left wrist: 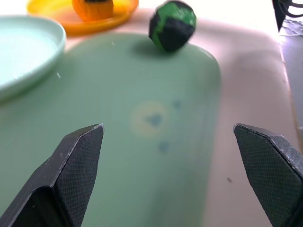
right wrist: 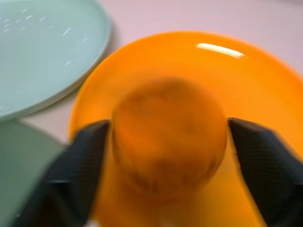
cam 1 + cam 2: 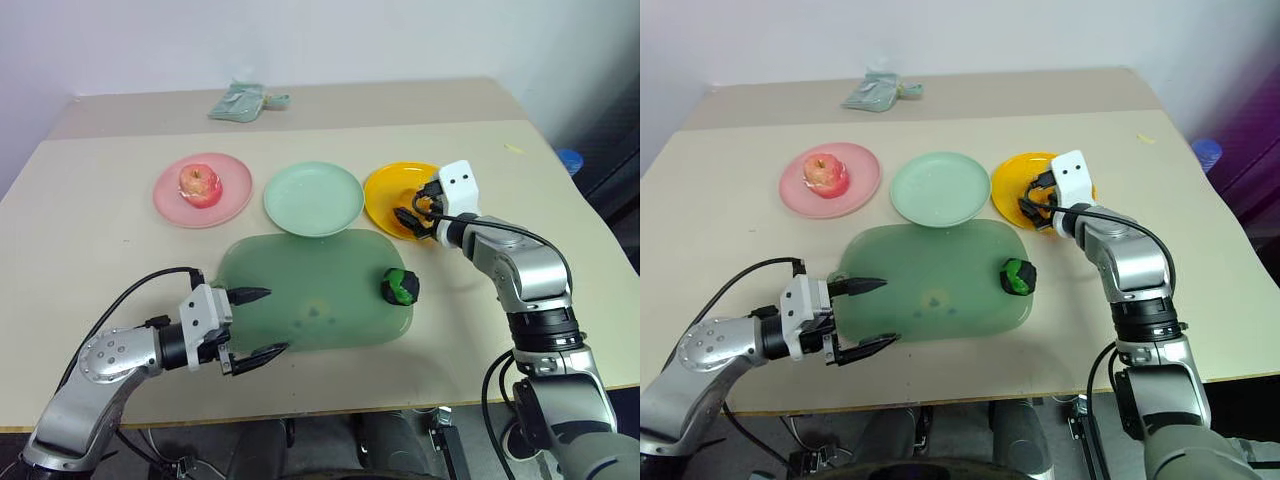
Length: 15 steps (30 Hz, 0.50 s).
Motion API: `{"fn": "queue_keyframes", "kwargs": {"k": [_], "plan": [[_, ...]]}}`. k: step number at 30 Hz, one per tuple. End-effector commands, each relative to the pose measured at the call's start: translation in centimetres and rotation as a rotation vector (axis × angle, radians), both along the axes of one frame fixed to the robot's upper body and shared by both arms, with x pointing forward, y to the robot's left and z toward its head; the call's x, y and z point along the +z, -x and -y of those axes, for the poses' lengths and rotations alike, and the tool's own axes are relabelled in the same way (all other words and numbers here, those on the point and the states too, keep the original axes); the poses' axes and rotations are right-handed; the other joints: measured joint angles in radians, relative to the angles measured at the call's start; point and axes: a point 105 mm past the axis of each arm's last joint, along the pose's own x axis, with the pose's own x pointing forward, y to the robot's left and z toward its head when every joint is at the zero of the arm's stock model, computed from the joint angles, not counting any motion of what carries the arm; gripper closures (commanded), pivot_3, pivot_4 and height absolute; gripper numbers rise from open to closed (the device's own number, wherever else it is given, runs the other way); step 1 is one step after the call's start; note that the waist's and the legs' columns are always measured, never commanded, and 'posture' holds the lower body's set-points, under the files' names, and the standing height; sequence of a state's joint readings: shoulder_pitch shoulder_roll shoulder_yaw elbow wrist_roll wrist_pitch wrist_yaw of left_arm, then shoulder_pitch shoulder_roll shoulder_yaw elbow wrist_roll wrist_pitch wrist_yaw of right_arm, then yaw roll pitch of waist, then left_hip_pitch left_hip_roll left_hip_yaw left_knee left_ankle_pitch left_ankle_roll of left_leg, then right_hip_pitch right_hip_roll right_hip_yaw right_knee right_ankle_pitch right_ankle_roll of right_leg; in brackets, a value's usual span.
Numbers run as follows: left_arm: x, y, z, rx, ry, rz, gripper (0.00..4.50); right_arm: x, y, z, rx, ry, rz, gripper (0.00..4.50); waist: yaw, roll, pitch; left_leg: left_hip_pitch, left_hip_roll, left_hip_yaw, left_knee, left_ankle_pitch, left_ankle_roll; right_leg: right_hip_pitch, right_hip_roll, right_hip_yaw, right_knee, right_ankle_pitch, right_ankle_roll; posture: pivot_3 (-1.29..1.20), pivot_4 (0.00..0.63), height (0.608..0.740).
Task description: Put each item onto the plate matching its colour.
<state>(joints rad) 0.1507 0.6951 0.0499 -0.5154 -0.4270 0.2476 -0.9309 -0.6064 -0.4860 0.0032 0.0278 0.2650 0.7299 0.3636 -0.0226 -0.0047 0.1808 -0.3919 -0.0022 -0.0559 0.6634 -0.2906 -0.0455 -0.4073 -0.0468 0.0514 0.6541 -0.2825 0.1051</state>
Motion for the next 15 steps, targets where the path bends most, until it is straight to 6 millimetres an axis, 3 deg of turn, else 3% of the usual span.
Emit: {"fn": "queue_keyframes", "kwargs": {"k": [1,5,9,11,14,15], "plan": [[1.6,-0.6,-0.5,0.057,0.055,0.062,0.00,4.3,2.0,-1.1,0.180,0.006,0.185,0.04,0.004,0.000,0.000,0.000,0.000,0.000,0.000,0.000,0.000,0.000,0.000,0.000,0.000,0.000,0.000,0.00,0.150,0.740],[2.3,-1.6,-2.4,0.161,0.094,0.073,0.00,3.4,7.2,-1.3,0.468,0.057,0.155,0.04,0.020,0.000,0.000,-0.001,0.001,-0.003,0.000,0.000,0.001,0.004,-0.002,-0.003,-0.004,0.000,0.000,0.00,0.150,0.740],[2.1,-1.5,-3.3,0.172,0.079,0.069,0.00,0.2,11.3,-0.5,0.613,0.076,-0.038,0.04,0.010,0.000,0.000,0.001,0.001,-0.002,0.001,-0.001,0.001,0.005,-0.002,-0.002,-0.004,0.000,0.001,0.00,0.150,0.740],[2.1,-1.6,-3.4,0.167,0.074,0.066,0.00,-0.8,12.0,-0.4,0.629,0.077,-0.096,0.04,0.008,0.000,0.000,0.002,0.001,-0.002,0.001,-0.001,0.001,0.006,-0.001,-0.002,-0.004,0.000,0.000,0.00,0.150,0.740],[2.1,-1.6,-3.2,0.154,0.068,0.067,0.00,-2.8,11.4,-0.7,0.595,0.109,-0.137,0.04,0.001,0.000,0.000,0.003,0.001,-0.001,0.001,-0.001,0.001,0.006,0.000,-0.001,-0.003,0.000,0.000,0.00,0.150,0.740],[2.1,-1.7,-3.2,0.153,0.066,0.068,0.00,-3.2,11.3,-0.9,0.591,0.107,-0.146,0.28,0.002,0.000,0.000,0.003,0.001,-0.001,0.001,-0.001,0.001,0.006,0.001,-0.001,-0.003,0.000,0.000,0.00,0.150,0.740]]}}
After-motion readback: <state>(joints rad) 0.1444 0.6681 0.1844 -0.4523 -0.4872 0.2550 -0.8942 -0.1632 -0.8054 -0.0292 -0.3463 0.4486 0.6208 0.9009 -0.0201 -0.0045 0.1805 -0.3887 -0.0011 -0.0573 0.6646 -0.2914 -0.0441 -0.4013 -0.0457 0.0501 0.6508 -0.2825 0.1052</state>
